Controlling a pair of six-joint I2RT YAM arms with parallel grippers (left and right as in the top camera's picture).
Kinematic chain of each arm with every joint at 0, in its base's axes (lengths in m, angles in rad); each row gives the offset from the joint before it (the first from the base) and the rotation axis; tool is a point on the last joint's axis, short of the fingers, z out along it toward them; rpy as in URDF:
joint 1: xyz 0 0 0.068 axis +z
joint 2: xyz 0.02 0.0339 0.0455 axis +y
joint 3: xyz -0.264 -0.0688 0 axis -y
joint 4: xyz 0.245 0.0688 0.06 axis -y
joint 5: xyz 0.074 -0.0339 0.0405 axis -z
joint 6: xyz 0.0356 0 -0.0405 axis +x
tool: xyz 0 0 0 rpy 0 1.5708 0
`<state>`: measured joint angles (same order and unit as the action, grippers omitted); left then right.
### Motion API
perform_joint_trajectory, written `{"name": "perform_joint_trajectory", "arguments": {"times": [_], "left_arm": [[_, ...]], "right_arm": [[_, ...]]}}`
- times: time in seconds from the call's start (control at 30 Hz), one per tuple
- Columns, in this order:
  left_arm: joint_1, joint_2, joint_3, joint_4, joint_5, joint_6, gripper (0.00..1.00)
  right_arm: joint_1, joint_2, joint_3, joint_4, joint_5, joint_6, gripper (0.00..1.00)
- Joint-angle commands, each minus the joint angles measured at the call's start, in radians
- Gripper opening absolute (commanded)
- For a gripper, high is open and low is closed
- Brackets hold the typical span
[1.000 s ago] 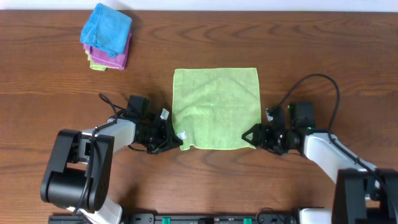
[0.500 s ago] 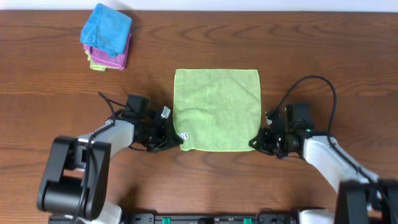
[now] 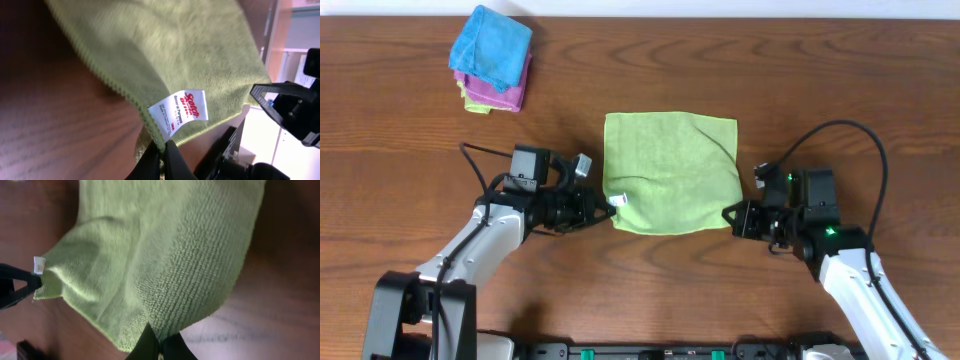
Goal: Fold the cloth
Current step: 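Lift both edges and fold the near half over toward the far side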
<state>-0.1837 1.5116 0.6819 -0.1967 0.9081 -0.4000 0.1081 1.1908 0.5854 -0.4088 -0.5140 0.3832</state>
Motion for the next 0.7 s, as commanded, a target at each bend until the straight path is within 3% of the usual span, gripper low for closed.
{"name": "perform_joint_trajectory", "arguments": {"times": [0.0,0.33,0.67], "left_arm": [[0.000,-0.009,-0.002,0.048,-0.026,-0.084,0.06],[0.000,-0.008,0.040,0.211,-0.149,-0.208,0.06],[0.000,0.012,0.065,0.358,-0.271,-0.271,0.06]], "right_arm": [[0.010,-0.006,-0.005,0.037,0.044,0.032,0.01],[0.010,0.024,0.003,0.197,0.148,0.066,0.01],[0.010,0.209,0.129,0.282,0.197,0.056,0.01]]}}
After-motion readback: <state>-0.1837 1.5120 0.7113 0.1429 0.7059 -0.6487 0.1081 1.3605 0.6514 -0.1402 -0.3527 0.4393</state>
